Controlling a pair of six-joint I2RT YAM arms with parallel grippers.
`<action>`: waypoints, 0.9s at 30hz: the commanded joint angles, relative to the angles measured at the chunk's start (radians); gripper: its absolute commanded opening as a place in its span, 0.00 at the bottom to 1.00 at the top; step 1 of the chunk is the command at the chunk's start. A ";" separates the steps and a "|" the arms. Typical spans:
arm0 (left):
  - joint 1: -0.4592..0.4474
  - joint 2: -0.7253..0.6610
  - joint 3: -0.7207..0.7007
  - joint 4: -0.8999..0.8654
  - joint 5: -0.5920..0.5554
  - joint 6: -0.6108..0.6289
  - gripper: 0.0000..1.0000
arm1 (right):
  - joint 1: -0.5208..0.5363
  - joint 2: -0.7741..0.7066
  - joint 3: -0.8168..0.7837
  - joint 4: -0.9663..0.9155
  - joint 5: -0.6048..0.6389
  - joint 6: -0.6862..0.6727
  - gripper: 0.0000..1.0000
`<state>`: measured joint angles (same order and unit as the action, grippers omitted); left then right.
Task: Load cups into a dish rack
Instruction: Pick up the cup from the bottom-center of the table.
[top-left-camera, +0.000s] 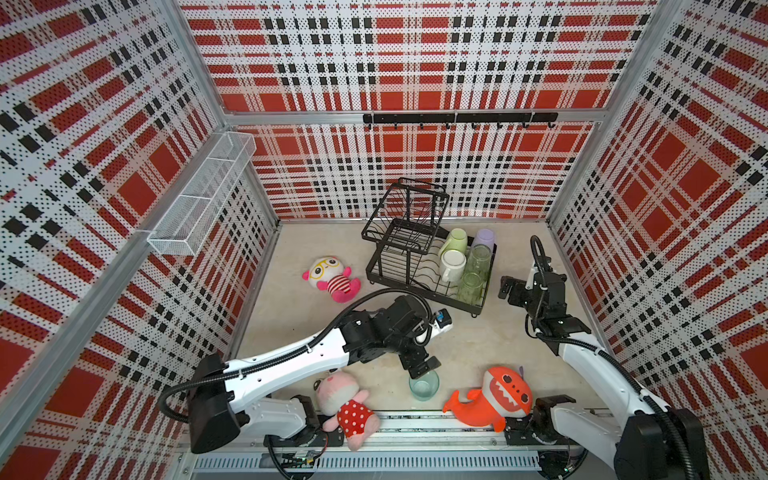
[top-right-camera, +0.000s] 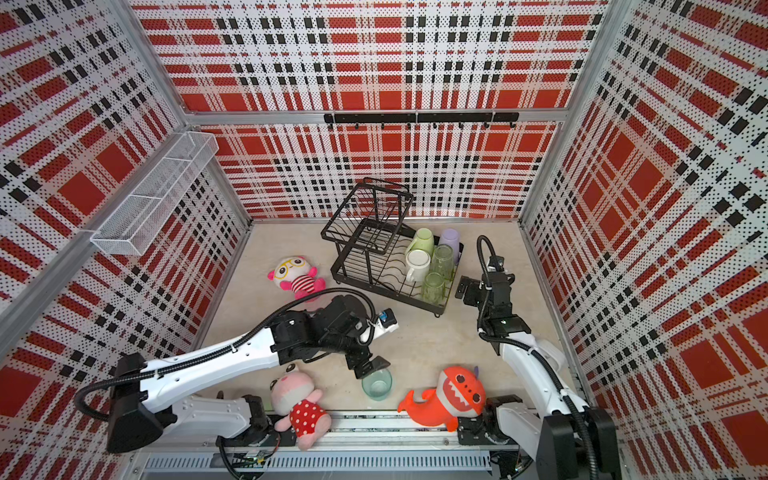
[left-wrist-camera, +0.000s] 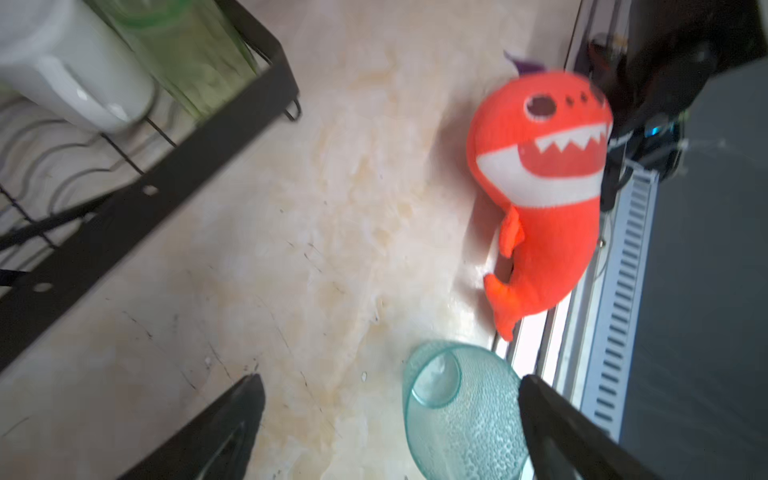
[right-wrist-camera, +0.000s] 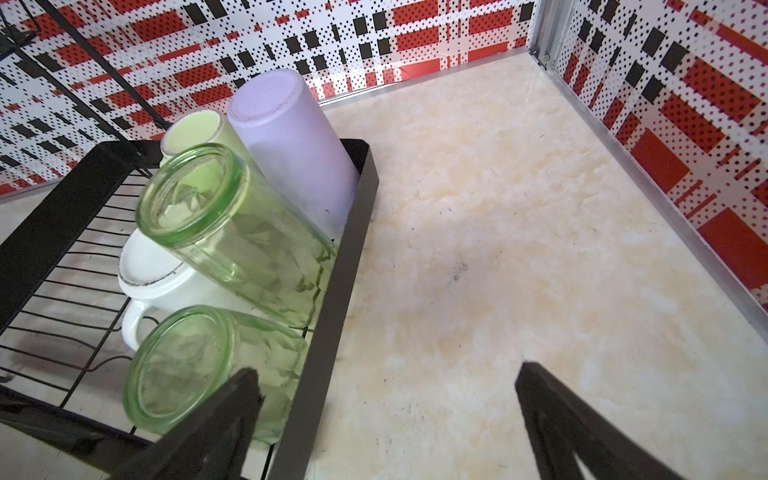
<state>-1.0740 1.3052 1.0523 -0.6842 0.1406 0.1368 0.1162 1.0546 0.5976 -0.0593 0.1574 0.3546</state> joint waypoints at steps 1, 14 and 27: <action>-0.015 0.066 0.001 -0.113 -0.027 0.075 0.98 | -0.005 -0.015 -0.002 0.011 0.020 -0.016 1.00; -0.026 0.226 -0.001 -0.090 -0.084 0.083 0.88 | -0.006 -0.054 -0.028 -0.004 0.071 -0.030 1.00; -0.038 0.215 0.022 -0.093 -0.091 0.099 0.08 | -0.006 -0.073 -0.038 0.008 0.088 -0.019 1.00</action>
<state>-1.1072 1.5372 1.0466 -0.7700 0.0456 0.2173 0.1162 1.0035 0.5690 -0.0593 0.2287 0.3336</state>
